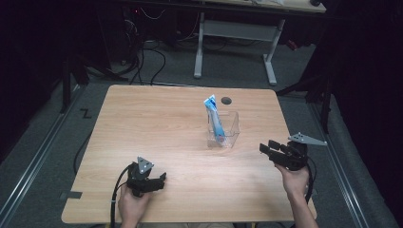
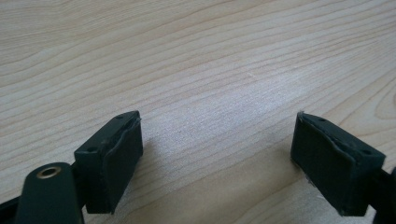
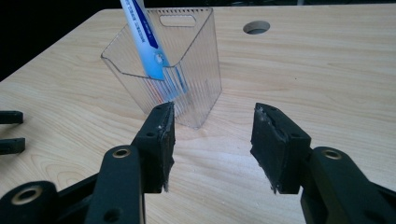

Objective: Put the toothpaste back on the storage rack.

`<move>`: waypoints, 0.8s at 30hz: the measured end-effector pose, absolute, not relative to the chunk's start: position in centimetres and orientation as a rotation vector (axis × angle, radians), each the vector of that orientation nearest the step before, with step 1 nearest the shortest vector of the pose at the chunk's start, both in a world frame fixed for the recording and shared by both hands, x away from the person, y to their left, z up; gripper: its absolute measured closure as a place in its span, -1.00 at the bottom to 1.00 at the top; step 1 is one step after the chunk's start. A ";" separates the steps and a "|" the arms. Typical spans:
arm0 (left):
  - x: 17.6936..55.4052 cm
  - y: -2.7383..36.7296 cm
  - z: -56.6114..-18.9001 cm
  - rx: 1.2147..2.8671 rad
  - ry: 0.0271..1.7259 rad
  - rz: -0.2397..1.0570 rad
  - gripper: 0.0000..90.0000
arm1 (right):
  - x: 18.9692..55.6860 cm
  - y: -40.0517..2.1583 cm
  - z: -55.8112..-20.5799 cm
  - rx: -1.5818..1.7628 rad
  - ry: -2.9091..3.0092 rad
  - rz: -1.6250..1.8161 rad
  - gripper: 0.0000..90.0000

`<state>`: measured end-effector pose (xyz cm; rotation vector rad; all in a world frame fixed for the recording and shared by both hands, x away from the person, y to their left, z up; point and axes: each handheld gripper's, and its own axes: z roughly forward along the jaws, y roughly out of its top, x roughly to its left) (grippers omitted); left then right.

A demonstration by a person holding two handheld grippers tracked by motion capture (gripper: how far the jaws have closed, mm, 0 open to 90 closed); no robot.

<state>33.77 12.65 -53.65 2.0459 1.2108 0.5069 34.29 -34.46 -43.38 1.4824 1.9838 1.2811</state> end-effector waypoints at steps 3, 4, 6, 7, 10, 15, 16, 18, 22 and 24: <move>33.8 12.7 -53.7 2.047 1.210 0.507 -0.62 | 34.2 -34.6 -43.8 1.488 1.982 1.280 0.10; 33.8 12.7 -53.7 2.046 1.211 0.507 -0.62 | 34.2 -34.6 -43.9 1.493 1.981 1.281 0.10; 33.8 12.7 -53.7 2.046 1.211 0.507 -0.62 | 34.1 -34.7 -44.2 1.498 1.975 1.281 0.10; 33.8 12.7 -53.7 2.046 1.211 0.507 -0.62 | 34.0 -34.7 -44.4 1.503 1.973 1.281 0.10; 33.8 12.7 -53.7 2.046 1.211 0.507 -0.62 | 33.9 -34.8 -44.6 1.509 1.973 1.274 0.10; 33.8 12.7 -53.7 2.046 1.211 0.507 -0.62 | 33.8 -34.8 -45.3 1.524 1.970 1.271 0.10; 33.8 12.7 -53.7 2.047 1.211 0.507 -0.62 | 33.8 -34.9 -45.4 1.527 1.972 1.266 0.10; 33.8 12.7 -53.7 2.046 1.211 0.507 -0.62 | 33.7 -34.9 -45.6 1.529 1.971 1.261 0.10; 33.8 12.7 -53.7 2.046 1.211 0.507 -0.62 | 33.6 -35.0 -46.1 1.544 1.973 1.248 0.10; 33.8 12.7 -53.7 2.046 1.211 0.507 -0.62 | 33.5 -35.1 -46.4 1.549 1.970 1.245 0.10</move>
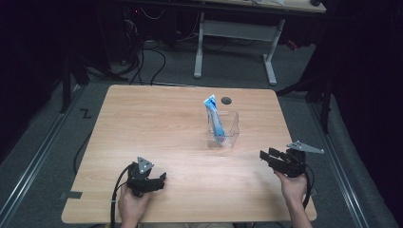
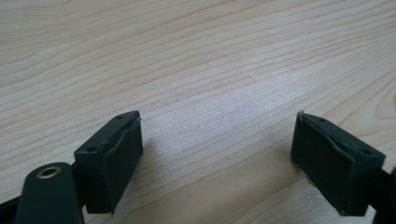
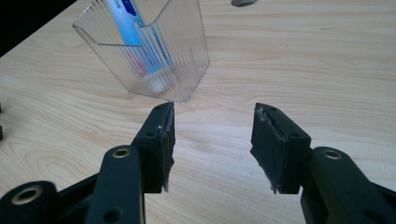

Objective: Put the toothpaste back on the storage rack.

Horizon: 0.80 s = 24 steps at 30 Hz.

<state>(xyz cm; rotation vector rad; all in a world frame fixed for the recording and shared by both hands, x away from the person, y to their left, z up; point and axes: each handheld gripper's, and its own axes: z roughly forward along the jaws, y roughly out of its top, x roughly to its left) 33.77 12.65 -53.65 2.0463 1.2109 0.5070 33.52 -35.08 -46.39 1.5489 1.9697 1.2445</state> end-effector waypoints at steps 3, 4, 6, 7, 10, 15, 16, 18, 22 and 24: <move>33.8 12.7 -53.7 2.046 1.211 0.507 -0.62 | 33.4 -35.1 -46.7 1.559 1.967 1.235 0.10; 33.8 12.7 -53.7 2.046 1.211 0.507 -0.62 | 33.4 -35.2 -46.8 1.561 1.971 1.230 0.10; 33.8 12.7 -53.7 2.046 1.211 0.507 -0.62 | 33.4 -35.1 -47.1 1.569 1.971 1.220 0.10; 33.8 12.7 -53.7 2.046 1.211 0.507 -0.62 | 33.4 -35.1 -47.2 1.570 1.973 1.215 0.10; 33.8 12.7 -53.7 2.046 1.211 0.507 -0.62 | 33.3 -35.1 -47.7 1.568 1.981 1.188 0.10; 33.8 12.7 -53.7 2.046 1.211 0.507 -0.62 | 33.2 -35.2 -48.6 1.596 1.986 1.160 0.10; 33.8 12.7 -53.7 2.046 1.211 0.507 -0.62 | 33.2 -35.2 -48.7 1.593 1.987 1.154 0.10; 33.8 12.7 -53.7 2.046 1.211 0.507 -0.62 | 33.2 -35.2 -49.0 1.600 1.990 1.144 0.10; 33.8 12.7 -53.7 2.046 1.211 0.507 -0.62 | 33.3 -35.2 -49.4 1.584 2.000 1.116 0.10; 33.8 12.7 -53.7 2.046 1.211 0.507 -0.62 | 33.3 -35.0 -49.6 1.590 2.002 1.100 0.08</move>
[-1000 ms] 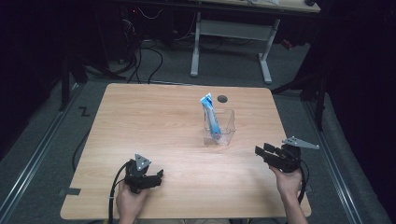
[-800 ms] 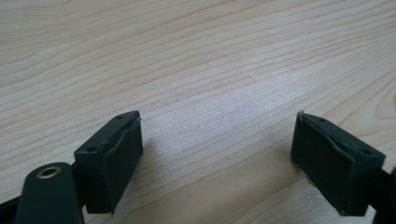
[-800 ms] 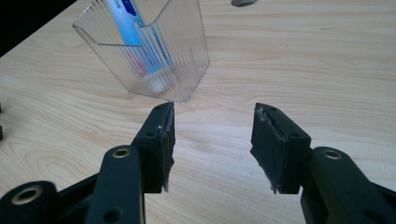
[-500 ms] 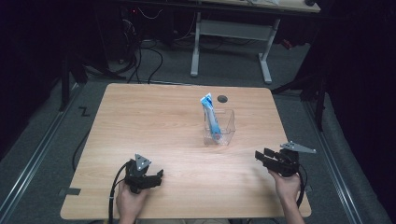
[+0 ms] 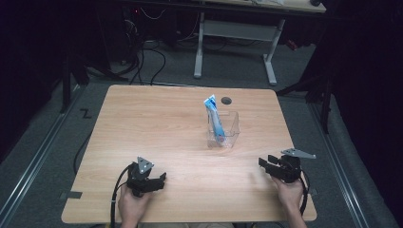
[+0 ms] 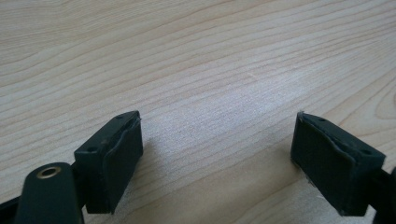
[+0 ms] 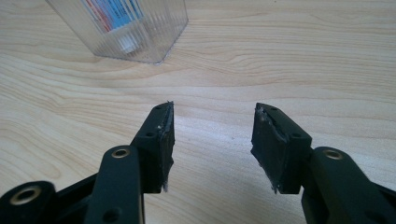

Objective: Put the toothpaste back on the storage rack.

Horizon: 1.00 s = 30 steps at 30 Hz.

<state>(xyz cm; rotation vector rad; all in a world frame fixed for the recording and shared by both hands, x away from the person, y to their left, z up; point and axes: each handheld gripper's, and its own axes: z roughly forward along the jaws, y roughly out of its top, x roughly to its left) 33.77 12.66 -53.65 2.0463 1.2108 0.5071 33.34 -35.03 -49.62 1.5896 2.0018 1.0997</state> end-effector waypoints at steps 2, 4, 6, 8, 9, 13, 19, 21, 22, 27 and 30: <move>33.8 12.7 -53.7 2.046 1.211 0.507 -0.62 | 33.4 -35.0 -49.8 1.582 1.997 1.087 0.05; 33.8 12.7 -53.7 2.046 1.211 0.507 -0.62 | 33.5 -34.8 -50.2 1.587 1.994 1.074 0.04; 33.8 12.7 -53.7 2.046 1.211 0.507 -0.62 | 33.5 -34.7 -50.4 1.589 1.998 1.059 0.04; 33.8 12.7 -53.7 2.046 1.211 0.507 -0.62 | 33.6 -34.6 -50.7 1.581 2.008 1.044 0.04; 33.8 12.7 -53.7 2.046 1.211 0.507 -0.62 | 33.6 -34.5 -50.8 1.585 2.005 1.039 0.04; 33.8 12.7 -53.7 2.046 1.211 0.507 -0.62 | 33.7 -34.4 -51.2 1.581 2.005 1.008 0.06; 33.8 12.7 -53.7 2.046 1.211 0.507 -0.62 | 33.9 -34.2 -51.8 1.574 2.014 0.954 0.06; 33.8 12.7 -53.7 2.046 1.211 0.507 -0.62 | 33.9 -34.1 -51.9 1.572 2.013 0.949 0.06; 33.8 12.7 -53.7 2.046 1.211 0.507 -0.62 | 33.9 -34.1 -52.0 1.575 2.014 0.945 0.06; 33.8 12.7 -53.7 2.046 1.211 0.507 -0.62 | 34.0 -34.0 -52.5 1.575 2.012 0.922 0.06; 33.8 12.7 -53.7 2.046 1.211 0.507 -0.62 | 33.9 -34.0 -52.7 1.572 2.005 0.918 0.07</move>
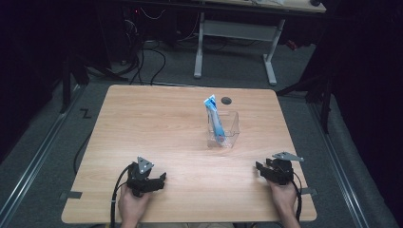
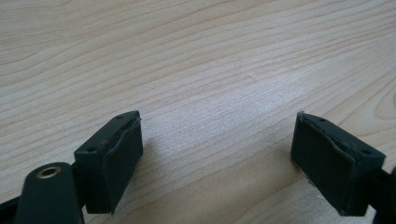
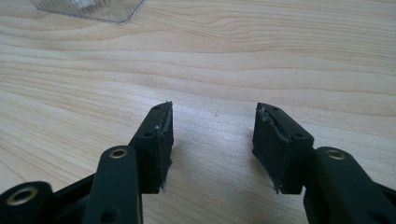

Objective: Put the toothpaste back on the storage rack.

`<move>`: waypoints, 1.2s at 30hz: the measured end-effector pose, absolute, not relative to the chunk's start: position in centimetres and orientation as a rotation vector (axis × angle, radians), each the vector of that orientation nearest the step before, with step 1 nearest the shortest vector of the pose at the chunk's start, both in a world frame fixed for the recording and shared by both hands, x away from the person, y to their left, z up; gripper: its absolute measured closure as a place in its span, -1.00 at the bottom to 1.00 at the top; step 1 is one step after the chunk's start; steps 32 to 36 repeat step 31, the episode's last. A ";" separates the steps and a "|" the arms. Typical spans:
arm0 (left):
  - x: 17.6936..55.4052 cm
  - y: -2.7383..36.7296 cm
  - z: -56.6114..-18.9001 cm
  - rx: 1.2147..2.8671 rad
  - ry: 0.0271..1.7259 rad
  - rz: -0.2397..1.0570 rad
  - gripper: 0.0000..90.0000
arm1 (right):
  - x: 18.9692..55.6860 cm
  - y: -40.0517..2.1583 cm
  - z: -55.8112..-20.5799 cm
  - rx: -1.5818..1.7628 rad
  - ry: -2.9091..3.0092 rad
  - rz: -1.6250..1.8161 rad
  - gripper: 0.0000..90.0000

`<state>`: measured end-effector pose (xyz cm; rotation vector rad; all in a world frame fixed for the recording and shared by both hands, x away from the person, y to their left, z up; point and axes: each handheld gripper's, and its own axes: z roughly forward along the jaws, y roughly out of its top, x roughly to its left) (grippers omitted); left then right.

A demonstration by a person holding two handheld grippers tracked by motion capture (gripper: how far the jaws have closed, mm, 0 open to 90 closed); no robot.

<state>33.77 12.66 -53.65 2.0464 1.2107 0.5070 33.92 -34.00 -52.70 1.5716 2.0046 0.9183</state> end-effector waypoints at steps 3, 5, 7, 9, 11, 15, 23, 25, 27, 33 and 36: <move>33.8 12.7 -53.7 2.046 1.211 0.507 -0.62 | 33.9 -34.0 -52.8 1.568 1.996 0.915 0.06; 33.8 12.7 -53.7 2.046 1.211 0.507 -0.62 | 33.9 -33.9 -52.8 1.558 1.995 0.907 0.06; 33.8 12.7 -53.7 2.046 1.211 0.507 -0.62 | 33.8 -33.7 -52.9 1.539 1.994 0.892 0.05; 33.8 12.7 -53.7 2.046 1.211 0.507 -0.62 | 33.7 -33.6 -53.0 1.516 1.992 0.881 0.03; 33.8 12.6 -53.7 2.046 1.212 0.507 -0.62 | 33.7 -33.3 -53.0 1.502 1.998 0.857 0.01; 33.8 12.6 -53.7 2.046 1.212 0.507 -0.62 | 33.7 -33.3 -53.0 1.493 2.007 0.858 -0.04; 33.8 12.6 -53.7 2.045 1.212 0.507 -0.62 | 33.7 -33.3 -53.0 1.494 2.008 0.858 -0.06; 33.8 12.7 -53.7 2.045 1.212 0.507 -0.62 | 33.7 -33.2 -53.0 1.496 2.009 0.859 -0.07; 33.8 12.7 -53.7 2.046 1.212 0.507 -0.62 | 33.7 -33.2 -53.0 1.493 2.010 0.859 -0.07; 33.8 12.6 -53.7 2.045 1.212 0.507 -0.62 | 33.7 -33.2 -53.0 1.492 2.011 0.859 -0.08; 33.8 12.6 -53.7 2.045 1.212 0.507 -0.62 | 33.7 -33.2 -53.0 1.492 2.011 0.859 -0.08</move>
